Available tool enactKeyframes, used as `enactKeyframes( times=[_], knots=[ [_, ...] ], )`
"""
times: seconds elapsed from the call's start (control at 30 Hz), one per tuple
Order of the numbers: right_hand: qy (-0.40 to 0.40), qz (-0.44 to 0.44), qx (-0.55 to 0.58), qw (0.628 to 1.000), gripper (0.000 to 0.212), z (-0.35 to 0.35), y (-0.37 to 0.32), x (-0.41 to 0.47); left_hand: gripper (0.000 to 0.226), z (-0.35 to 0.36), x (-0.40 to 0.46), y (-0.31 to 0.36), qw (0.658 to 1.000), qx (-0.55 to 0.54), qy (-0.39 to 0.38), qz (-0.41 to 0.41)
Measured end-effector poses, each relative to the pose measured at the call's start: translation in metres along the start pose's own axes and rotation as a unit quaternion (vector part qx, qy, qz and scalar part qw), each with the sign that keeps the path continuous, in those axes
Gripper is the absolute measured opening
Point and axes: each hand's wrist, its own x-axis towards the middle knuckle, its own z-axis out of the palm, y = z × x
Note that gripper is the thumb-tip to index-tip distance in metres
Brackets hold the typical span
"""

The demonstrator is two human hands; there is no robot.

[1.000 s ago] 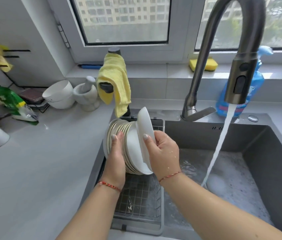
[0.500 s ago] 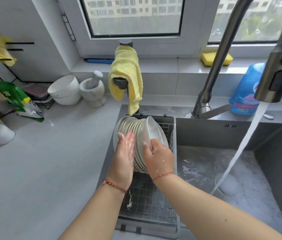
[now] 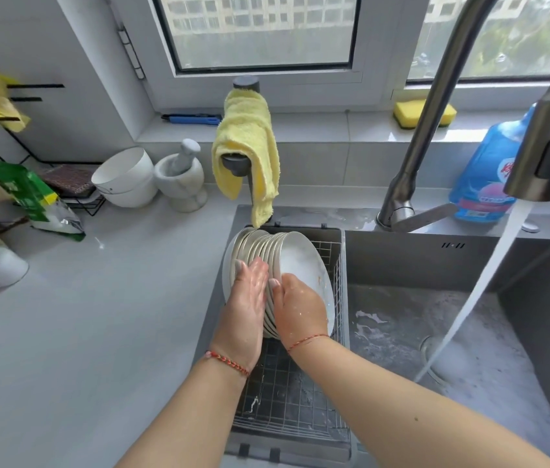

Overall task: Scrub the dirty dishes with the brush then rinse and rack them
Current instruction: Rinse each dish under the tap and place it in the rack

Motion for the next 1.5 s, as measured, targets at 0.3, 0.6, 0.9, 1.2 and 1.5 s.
enactKeyframes(
  times=[0.3,0.6,0.9,1.2,1.5],
  knots=[
    [-0.048,-0.034,0.074,0.996,0.034,-0.026,0.016,-0.012,0.063,0.011,-0.006,-0.001,0.982,0.163,0.063,0.073],
    [0.053,0.060,0.117,0.990,0.028,-0.079,0.051,-0.030,0.015,0.078,-0.001,-0.007,0.891,0.408,0.055,0.190],
    [-0.321,0.156,-0.137,0.924,0.045,-0.108,0.129,-0.053,0.040,0.120,0.005,-0.044,0.783,0.596,-0.170,0.056],
    [-0.277,0.201,-0.295,0.892,0.033,-0.178,0.203,-0.027,0.044,0.137,0.028,-0.044,0.779,0.607,-0.138,0.078],
    [-0.020,0.115,-0.054,0.992,0.033,-0.229,0.153,0.027,0.057,0.179,0.066,-0.017,0.753,0.618,-0.164,0.154]
  ],
)
